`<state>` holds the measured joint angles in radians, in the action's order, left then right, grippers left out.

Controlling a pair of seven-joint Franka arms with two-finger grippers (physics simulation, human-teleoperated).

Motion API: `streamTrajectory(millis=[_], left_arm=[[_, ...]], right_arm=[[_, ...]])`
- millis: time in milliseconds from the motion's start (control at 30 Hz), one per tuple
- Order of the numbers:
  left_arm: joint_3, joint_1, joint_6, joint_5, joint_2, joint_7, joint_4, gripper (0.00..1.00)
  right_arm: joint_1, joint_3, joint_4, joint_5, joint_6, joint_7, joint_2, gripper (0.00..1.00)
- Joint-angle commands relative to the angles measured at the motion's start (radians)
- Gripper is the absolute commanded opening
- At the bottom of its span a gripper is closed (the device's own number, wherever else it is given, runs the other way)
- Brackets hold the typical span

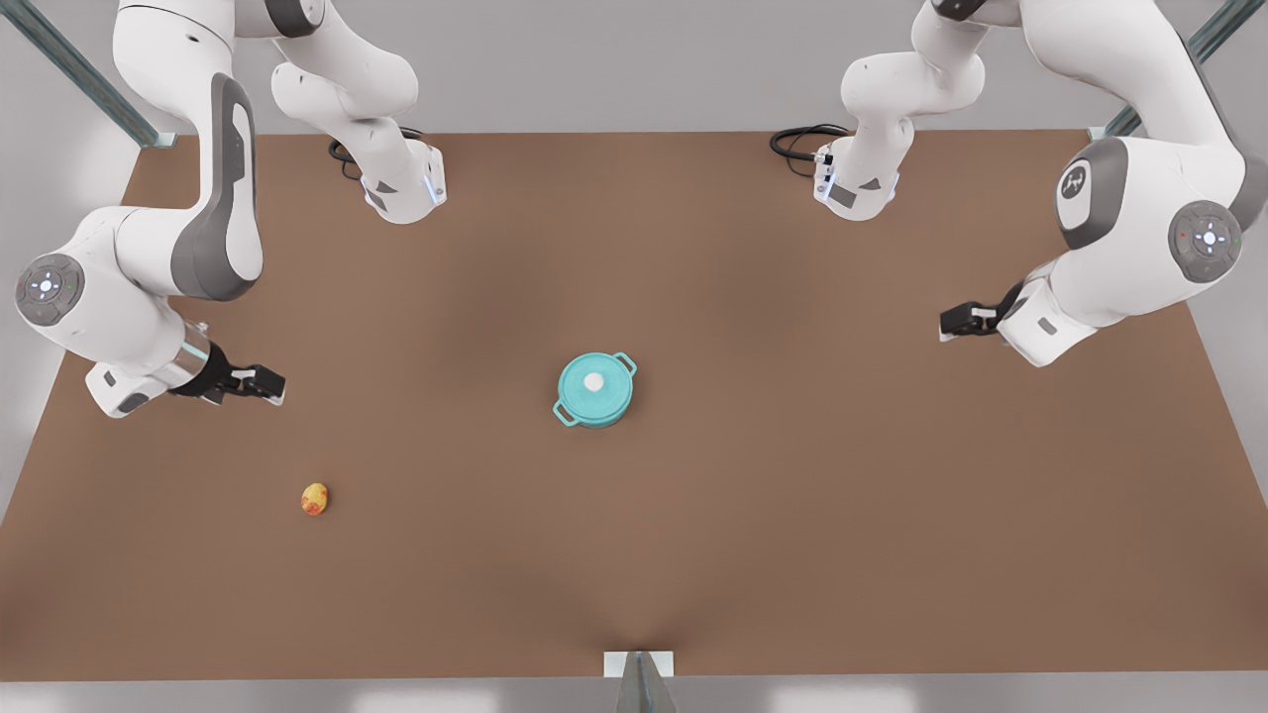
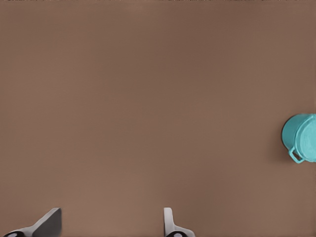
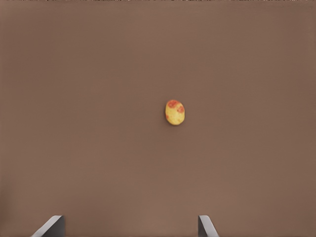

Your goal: Open the pot lid and put the potato into the pot

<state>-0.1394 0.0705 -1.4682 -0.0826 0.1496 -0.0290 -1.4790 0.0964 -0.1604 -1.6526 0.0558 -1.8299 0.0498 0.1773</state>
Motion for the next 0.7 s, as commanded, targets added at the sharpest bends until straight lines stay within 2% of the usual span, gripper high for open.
streamTrajectory(millis=[0,67,100,167,200,233,300,333,433,600,667], left_arm=[[-0.009,-0.003,-0.035,-0.009,-0.004,0.040,-0.009,1.00],[-0.017,-0.005,-0.035,-0.094,-0.001,0.047,0.014,1.00],[-0.091,-0.061,-0.044,-0.042,-0.004,-0.001,0.011,1.00],[-0.154,-0.297,-0.181,0.055,0.021,-0.432,-0.027,1.00],[-0.154,-0.448,-0.190,0.124,0.082,-0.583,-0.018,1.00],[-0.154,-0.485,-0.228,0.124,0.113,-0.615,-0.014,1.00],[-0.154,-0.578,-0.296,0.178,0.260,-0.877,0.097,1.00],[-0.152,-0.609,-0.297,0.179,0.327,-0.956,0.166,1.00],[-0.144,-0.643,-0.319,0.253,0.473,-1.052,0.246,1.00],[-0.137,-0.644,-0.442,0.317,0.554,-1.102,0.255,1.00],[-0.140,-0.644,-0.443,0.316,0.567,-1.097,0.249,1.00]], right_arm=[[0.000,-0.001,0.000,-0.001,-0.017,0.022,-0.001,1.00],[0.000,0.001,0.000,-0.002,-0.016,0.028,0.004,1.00],[0.026,0.004,0.000,-0.001,-0.008,0.024,0.024,1.00],[0.065,0.004,0.000,-0.040,-0.008,0.016,0.040,1.00],[0.065,0.004,0.000,-0.039,-0.009,0.002,0.044,1.00],[0.060,0.001,0.004,-0.040,-0.009,0.007,0.044,1.00],[0.060,-0.001,0.002,-0.043,-0.008,-0.001,0.054,1.00],[0.060,-0.002,0.002,-0.114,-0.009,0.010,0.090,1.00],[0.057,-0.005,0.000,-0.151,-0.034,0.033,0.201,1.00],[0.017,-0.005,0.034,-0.146,-0.199,0.084,0.355,1.00],[-0.017,-0.004,0.034,-0.067,-0.236,0.168,0.390,1.00]])
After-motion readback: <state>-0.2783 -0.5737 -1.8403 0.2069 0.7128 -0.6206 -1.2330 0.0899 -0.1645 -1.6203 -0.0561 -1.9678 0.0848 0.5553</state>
